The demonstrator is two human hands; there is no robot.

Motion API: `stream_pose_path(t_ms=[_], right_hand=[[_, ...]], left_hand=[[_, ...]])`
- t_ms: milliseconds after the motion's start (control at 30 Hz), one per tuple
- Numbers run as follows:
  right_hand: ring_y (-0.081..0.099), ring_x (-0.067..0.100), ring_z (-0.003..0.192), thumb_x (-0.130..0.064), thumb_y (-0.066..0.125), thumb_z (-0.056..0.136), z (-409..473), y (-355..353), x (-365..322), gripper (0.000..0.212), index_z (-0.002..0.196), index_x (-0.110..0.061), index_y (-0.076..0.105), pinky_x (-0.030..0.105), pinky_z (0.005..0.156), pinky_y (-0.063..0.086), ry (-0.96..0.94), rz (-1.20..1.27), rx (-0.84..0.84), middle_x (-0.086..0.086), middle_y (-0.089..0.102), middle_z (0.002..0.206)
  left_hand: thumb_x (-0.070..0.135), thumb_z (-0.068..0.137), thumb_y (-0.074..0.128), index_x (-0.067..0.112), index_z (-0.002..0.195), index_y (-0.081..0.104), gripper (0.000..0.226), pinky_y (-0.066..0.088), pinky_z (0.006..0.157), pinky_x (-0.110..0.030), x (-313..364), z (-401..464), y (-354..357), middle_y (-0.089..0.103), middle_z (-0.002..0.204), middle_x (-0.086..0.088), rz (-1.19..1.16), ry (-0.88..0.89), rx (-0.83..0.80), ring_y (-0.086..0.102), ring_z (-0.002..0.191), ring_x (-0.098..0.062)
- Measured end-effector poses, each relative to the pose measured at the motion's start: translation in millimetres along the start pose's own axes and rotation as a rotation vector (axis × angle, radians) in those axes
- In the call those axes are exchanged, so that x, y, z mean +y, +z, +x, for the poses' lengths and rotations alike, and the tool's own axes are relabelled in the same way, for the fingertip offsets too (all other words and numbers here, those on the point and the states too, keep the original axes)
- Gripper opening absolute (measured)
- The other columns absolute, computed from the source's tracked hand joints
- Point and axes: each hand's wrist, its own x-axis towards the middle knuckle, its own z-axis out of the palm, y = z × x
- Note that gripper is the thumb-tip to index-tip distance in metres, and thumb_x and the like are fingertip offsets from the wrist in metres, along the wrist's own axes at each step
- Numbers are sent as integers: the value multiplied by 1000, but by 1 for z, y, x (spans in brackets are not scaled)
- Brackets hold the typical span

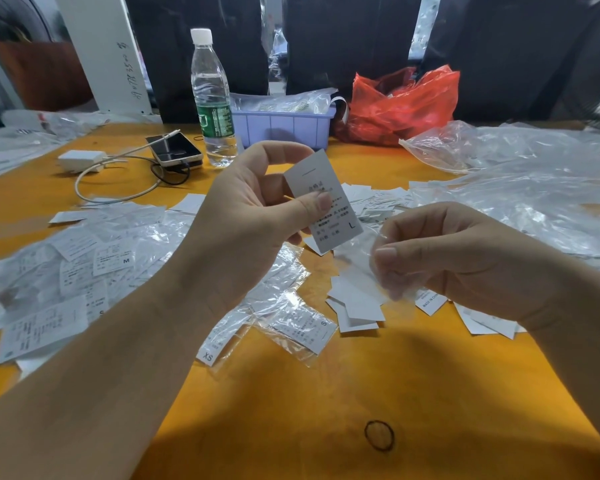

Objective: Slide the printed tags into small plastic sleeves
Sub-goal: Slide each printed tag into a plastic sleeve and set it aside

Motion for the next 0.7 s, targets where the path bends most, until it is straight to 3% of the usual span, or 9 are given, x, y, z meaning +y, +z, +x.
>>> stream_pose_path(t_ms=[367, 700], right_hand=[[58, 15, 61, -16, 66, 76, 0, 0, 1, 11, 67, -10, 71, 19, 57, 48, 24, -14, -12, 8, 63, 65], [60, 18, 63, -19, 69, 73, 2, 1, 2, 9, 70, -11, 71, 21, 59, 50, -22, -69, 99, 8, 65, 67]], left_hand=[[20, 76, 69, 24, 99, 57, 26, 50, 57, -24, 0, -3, 5, 74, 80, 4, 35, 42, 14, 67, 70, -11], [24, 77, 67, 23, 88, 59, 14, 52, 54, -21, -1, -5, 8, 74, 83, 6, 149, 73, 92, 69, 70, -9]])
